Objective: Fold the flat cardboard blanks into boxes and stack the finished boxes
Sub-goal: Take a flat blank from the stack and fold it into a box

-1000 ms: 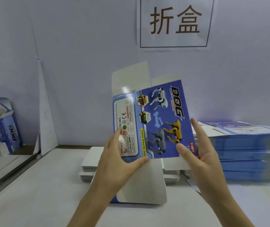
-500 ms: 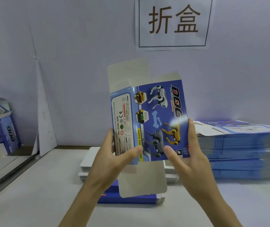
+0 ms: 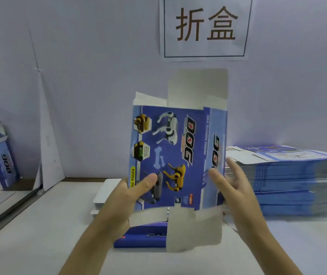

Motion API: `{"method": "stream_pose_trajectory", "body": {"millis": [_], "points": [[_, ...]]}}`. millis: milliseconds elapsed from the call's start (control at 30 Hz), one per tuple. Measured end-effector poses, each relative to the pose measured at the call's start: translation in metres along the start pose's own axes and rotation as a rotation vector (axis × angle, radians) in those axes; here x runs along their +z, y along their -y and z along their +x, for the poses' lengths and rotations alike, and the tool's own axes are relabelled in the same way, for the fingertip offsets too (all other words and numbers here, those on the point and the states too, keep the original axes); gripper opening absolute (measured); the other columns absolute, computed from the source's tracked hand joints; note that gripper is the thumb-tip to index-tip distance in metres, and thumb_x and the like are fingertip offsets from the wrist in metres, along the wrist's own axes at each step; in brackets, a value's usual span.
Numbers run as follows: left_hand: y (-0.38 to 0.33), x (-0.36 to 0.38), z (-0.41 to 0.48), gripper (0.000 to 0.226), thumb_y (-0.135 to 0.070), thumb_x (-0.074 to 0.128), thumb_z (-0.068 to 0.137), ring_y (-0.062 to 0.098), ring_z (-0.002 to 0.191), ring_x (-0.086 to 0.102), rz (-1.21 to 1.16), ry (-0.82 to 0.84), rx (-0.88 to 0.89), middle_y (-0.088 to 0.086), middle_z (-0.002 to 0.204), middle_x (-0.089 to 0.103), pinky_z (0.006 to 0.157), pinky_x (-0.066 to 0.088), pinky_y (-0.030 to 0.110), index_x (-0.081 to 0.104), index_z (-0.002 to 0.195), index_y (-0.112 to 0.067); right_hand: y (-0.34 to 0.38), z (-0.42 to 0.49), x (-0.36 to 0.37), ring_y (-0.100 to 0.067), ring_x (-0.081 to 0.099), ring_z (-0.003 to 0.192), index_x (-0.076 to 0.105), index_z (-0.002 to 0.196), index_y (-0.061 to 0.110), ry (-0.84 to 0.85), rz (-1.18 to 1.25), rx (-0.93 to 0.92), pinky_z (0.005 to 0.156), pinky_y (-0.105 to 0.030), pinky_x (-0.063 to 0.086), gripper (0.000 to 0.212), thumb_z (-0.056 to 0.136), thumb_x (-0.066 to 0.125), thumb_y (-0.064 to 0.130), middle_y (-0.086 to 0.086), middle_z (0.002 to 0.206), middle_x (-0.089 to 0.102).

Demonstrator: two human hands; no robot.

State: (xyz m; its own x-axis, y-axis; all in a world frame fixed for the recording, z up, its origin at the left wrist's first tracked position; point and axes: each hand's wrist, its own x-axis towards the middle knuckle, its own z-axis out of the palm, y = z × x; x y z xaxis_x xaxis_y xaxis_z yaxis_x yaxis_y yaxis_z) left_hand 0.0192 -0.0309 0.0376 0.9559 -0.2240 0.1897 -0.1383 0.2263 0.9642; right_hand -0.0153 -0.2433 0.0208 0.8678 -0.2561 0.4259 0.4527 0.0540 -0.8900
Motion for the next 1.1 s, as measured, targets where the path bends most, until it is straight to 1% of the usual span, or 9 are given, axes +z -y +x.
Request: {"method": "stream_pose_trajectory", "body": {"millis": [100, 200, 333, 467, 600, 833, 967, 1033, 1100], "points": [[-0.002, -0.009, -0.001, 0.029, -0.029, 0.074, 0.06, 0.024, 0.065, 0.069, 0.108, 0.145, -0.086, 0.016, 0.078, 0.073, 0.058, 0.055, 0.032, 0.075, 0.08, -0.008, 0.001, -0.001, -0.008, -0.021, 0.075, 0.083, 0.071, 0.109, 0.021, 0.023, 0.051, 0.071, 0.057, -0.026, 0.058, 0.037, 0.072, 0.07, 0.029, -0.005, 0.097, 0.077], [0.005, -0.007, 0.004, 0.046, -0.043, 0.074, 0.056, 0.027, 0.061, 0.065, 0.141, 0.006, -0.061, 0.019, 0.076, 0.07, 0.06, 0.053, 0.033, 0.071, 0.075, -0.002, -0.003, 0.0, -0.01, -0.022, 0.075, 0.078, 0.076, 0.095, 0.021, -0.03, 0.063, 0.102, 0.054, -0.031, 0.058, 0.022, 0.074, 0.071, 0.023, -0.007, 0.093, 0.077], [0.006, -0.005, 0.005, 0.034, -0.035, 0.07, 0.065, 0.023, 0.059, 0.066, 0.121, 0.024, -0.067, 0.015, 0.071, 0.07, 0.054, 0.052, 0.03, 0.069, 0.075, -0.003, 0.001, 0.002, -0.012, -0.027, 0.074, 0.088, 0.066, 0.11, 0.015, 0.037, 0.033, 0.19, 0.067, -0.041, 0.062, 0.036, 0.077, 0.069, 0.027, -0.007, 0.101, 0.076], [0.005, -0.003, 0.004, 0.034, -0.038, 0.07, 0.065, 0.021, 0.056, 0.066, 0.082, 0.065, -0.005, 0.013, 0.069, 0.069, 0.052, 0.053, 0.029, 0.069, 0.075, -0.006, 0.007, 0.0, -0.01, -0.029, 0.075, 0.085, 0.075, 0.093, 0.023, 0.052, 0.079, 0.177, 0.06, -0.037, 0.061, 0.033, 0.064, 0.075, 0.038, -0.009, 0.098, 0.076], [0.007, -0.001, 0.004, 0.039, -0.043, 0.07, 0.067, 0.027, 0.055, 0.062, 0.168, 0.015, -0.013, 0.023, 0.067, 0.066, 0.053, 0.055, 0.035, 0.07, 0.061, -0.005, 0.004, 0.0, -0.009, -0.032, 0.074, 0.088, 0.074, 0.1, 0.019, -0.047, 0.021, 0.176, 0.08, -0.056, 0.058, 0.036, 0.068, 0.072, 0.036, -0.008, 0.096, 0.077], [0.009, 0.001, 0.005, 0.036, -0.043, 0.072, 0.062, 0.031, 0.068, 0.068, 0.201, -0.051, -0.05, 0.019, 0.079, 0.073, 0.07, 0.058, 0.054, 0.076, 0.074, -0.009, 0.002, 0.001, -0.006, -0.024, 0.075, 0.083, 0.07, 0.099, 0.027, -0.013, 0.034, 0.17, 0.059, -0.037, 0.061, 0.03, 0.07, 0.071, 0.035, -0.004, 0.096, 0.077], [0.005, -0.003, 0.005, 0.052, -0.048, 0.072, 0.056, 0.028, 0.076, 0.072, 0.169, -0.033, -0.039, 0.011, 0.086, 0.075, 0.069, 0.06, 0.041, 0.074, 0.094, -0.012, 0.005, -0.001, -0.003, -0.023, 0.075, 0.082, 0.072, 0.096, 0.03, 0.013, 0.067, 0.169, 0.054, -0.031, 0.058, 0.036, 0.062, 0.073, 0.041, -0.003, 0.095, 0.077], [0.004, -0.003, 0.004, 0.049, -0.049, 0.073, 0.053, 0.025, 0.066, 0.07, 0.162, -0.033, -0.022, 0.012, 0.078, 0.073, 0.059, 0.057, 0.032, 0.075, 0.082, -0.009, 0.006, -0.002, -0.001, -0.023, 0.075, 0.083, 0.068, 0.102, 0.027, 0.02, 0.055, 0.172, 0.055, -0.032, 0.059, 0.043, 0.062, 0.073, 0.043, -0.003, 0.096, 0.077], [0.006, -0.002, 0.005, 0.048, -0.047, 0.073, 0.055, 0.029, 0.063, 0.067, 0.18, -0.063, -0.012, 0.019, 0.074, 0.071, 0.059, 0.058, 0.036, 0.074, 0.075, -0.003, 0.005, -0.002, -0.001, -0.022, 0.075, 0.085, 0.068, 0.101, 0.029, -0.004, 0.036, 0.149, 0.06, -0.034, 0.062, 0.042, 0.061, 0.072, 0.044, -0.001, 0.096, 0.077]]}}
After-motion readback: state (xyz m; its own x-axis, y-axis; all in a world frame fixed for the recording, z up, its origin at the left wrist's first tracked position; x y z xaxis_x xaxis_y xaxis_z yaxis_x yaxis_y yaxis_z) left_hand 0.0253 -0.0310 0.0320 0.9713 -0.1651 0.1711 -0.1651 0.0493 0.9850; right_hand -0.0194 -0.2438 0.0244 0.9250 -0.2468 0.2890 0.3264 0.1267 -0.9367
